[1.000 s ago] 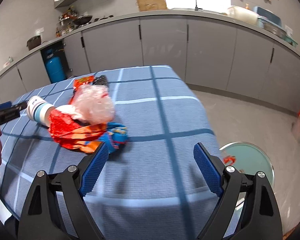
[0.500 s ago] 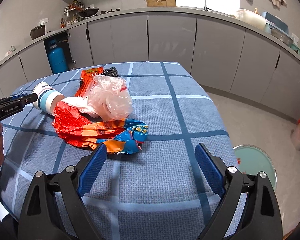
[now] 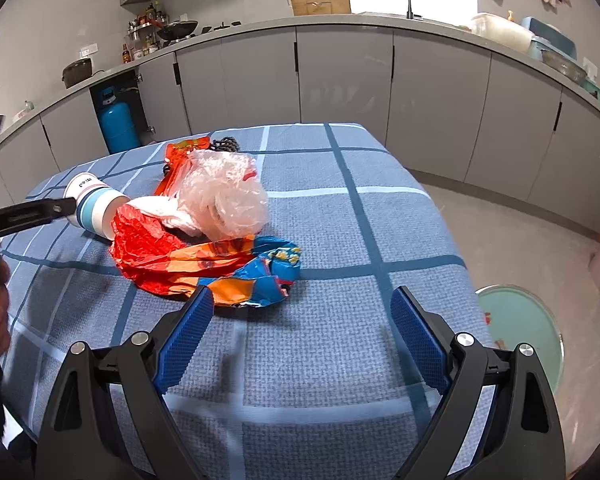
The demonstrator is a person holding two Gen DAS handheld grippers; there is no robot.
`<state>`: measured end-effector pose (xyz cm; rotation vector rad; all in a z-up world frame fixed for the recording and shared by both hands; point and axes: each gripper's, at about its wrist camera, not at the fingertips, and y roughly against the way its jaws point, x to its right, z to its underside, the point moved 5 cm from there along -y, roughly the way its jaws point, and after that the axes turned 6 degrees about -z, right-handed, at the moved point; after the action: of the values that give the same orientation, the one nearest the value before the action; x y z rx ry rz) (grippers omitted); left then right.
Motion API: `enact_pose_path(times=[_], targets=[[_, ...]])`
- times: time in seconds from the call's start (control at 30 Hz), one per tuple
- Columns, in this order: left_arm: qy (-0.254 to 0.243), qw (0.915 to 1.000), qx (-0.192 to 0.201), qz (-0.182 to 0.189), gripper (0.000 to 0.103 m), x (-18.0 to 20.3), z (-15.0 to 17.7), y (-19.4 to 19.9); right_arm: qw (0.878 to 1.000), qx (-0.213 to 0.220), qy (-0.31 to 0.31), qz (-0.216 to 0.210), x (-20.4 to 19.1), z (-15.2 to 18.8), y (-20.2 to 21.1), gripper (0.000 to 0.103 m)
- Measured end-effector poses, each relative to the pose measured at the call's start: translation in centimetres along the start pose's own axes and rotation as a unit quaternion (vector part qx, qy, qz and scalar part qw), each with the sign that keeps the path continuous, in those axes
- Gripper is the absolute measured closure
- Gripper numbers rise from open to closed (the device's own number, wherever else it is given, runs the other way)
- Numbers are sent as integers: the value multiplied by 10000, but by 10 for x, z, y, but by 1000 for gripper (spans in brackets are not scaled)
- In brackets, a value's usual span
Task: Collect trash
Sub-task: 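Grasp the white paper cup with the left gripper while the right gripper grasps the clear plastic bag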
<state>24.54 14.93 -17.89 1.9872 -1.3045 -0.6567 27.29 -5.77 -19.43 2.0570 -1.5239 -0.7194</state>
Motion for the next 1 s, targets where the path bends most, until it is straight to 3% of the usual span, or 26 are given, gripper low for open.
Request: enact_pose_path(times=[0.23,0.37,0.5,0.6,1.0], targets=[[862,9959,-254,-41,11,14,-15,-7,9997,80,-238,15,23,3,5,14],[1157,9920,-417,-300,10,22,-28,-24,9994,76,-325,-14,32,8,5,14],[833,9932,-488,-648,10,31,-25,-42,9993,79,-369,-33,39,11,6,14],[634,9957,-285,-609,12,30,-24,-39,9990,95,-443,9,46,11,8,14],[-103,9998,106,-167,41,19,-17,-9,9992,186,-294,-171,28,-10,4,14]])
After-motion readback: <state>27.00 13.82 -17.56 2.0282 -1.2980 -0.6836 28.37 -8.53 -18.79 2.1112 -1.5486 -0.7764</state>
